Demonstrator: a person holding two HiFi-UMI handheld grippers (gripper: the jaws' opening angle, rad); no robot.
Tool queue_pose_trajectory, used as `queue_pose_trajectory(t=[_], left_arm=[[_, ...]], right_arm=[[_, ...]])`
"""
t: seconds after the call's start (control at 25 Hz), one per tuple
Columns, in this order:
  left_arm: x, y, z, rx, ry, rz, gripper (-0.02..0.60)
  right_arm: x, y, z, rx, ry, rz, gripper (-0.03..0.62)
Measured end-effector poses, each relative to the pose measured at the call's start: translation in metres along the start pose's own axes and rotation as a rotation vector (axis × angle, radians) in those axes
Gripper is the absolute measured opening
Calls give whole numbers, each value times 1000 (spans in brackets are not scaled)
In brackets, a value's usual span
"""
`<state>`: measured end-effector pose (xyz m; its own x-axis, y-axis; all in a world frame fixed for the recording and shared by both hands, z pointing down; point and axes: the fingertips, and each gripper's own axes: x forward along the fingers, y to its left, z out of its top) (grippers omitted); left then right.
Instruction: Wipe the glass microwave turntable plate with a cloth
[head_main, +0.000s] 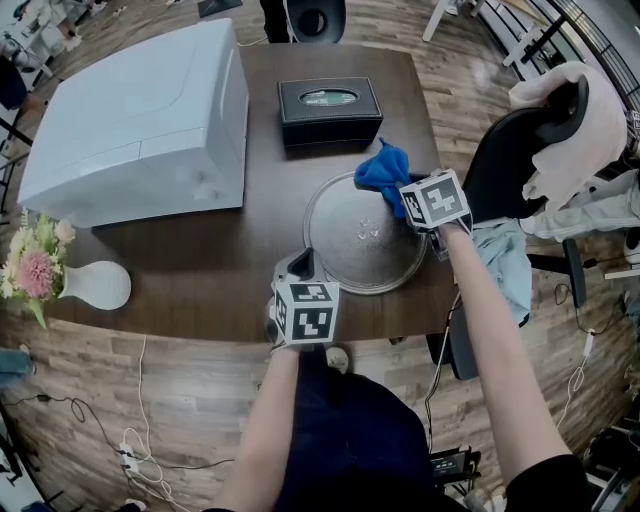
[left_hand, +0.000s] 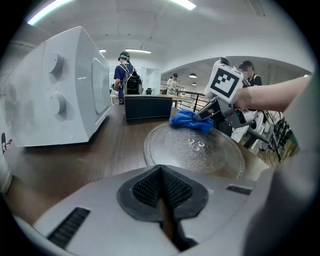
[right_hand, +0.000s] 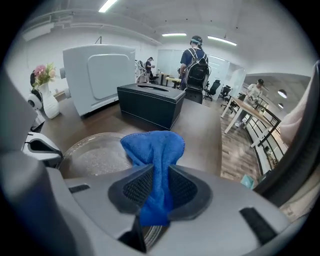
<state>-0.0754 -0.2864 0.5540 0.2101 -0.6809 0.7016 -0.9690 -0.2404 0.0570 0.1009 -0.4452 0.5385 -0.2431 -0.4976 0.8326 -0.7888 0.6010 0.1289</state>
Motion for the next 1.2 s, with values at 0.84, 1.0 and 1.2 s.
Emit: queue_pose_trajectory(t=[0.84,1.0,1.2], left_arm=[[0,0,1,-6,1,-12,2],[-1,-1,1,-5,3,-8,2],[-1,-1,-1,-5,10,-9,2]], right_arm=[[-60,175,3,105,-249,366,74],[-50,205,-16,97,-188,443,74],[-39,215,-27,109,-127,506,74]])
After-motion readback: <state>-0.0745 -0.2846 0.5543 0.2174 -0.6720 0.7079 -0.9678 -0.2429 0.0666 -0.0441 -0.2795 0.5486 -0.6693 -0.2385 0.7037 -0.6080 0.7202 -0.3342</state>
